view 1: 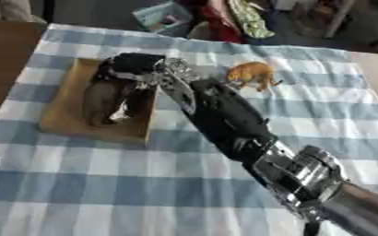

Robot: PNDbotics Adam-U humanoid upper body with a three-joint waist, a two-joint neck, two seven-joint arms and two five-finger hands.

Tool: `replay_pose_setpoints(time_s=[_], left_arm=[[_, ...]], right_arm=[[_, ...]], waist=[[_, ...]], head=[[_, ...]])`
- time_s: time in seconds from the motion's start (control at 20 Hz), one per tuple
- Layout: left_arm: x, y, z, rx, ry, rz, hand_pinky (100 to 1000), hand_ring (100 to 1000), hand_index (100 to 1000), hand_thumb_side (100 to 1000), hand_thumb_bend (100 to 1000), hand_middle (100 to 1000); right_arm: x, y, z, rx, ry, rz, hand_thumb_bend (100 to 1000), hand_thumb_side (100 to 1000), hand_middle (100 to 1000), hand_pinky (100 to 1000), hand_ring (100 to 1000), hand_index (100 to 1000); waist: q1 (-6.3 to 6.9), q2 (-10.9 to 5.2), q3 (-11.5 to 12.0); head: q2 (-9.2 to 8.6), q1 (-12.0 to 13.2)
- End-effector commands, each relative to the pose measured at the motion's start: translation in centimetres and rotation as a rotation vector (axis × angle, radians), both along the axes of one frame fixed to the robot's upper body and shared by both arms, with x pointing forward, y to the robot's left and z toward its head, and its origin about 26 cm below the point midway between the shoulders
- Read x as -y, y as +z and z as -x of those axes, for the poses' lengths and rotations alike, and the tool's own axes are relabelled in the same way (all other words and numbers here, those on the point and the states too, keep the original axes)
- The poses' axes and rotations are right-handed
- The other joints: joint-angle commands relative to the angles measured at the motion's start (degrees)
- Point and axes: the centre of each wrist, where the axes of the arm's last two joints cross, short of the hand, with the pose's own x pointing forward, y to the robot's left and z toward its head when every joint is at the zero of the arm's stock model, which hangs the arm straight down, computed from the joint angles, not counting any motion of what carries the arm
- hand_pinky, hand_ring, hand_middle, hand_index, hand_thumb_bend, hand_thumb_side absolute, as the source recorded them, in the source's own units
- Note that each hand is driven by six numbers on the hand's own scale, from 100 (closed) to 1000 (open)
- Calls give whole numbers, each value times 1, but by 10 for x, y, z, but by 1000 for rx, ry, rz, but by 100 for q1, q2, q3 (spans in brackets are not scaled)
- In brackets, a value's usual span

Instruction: Pick up objects on the table and place them in the box.

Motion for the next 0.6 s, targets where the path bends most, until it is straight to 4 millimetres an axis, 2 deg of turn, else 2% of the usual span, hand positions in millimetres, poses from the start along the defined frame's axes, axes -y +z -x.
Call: replay_pose_setpoints(time_s=[0.05, 0.6], left_arm=[[-2, 5, 1, 18, 5, -7, 534, 535, 674, 320, 807, 514], [-6, 0, 0, 4, 27, -15, 533, 534, 673, 320, 811, 513]], right_arm=[[1, 23, 3, -14, 67, 57, 599, 690, 872, 785, 863, 918], [28, 79, 13, 17, 70, -122, 573, 654, 834, 765, 831, 889]], waist=[[75, -139, -42], [83, -218, -273]], head=[[-32, 35], [-27, 118]])
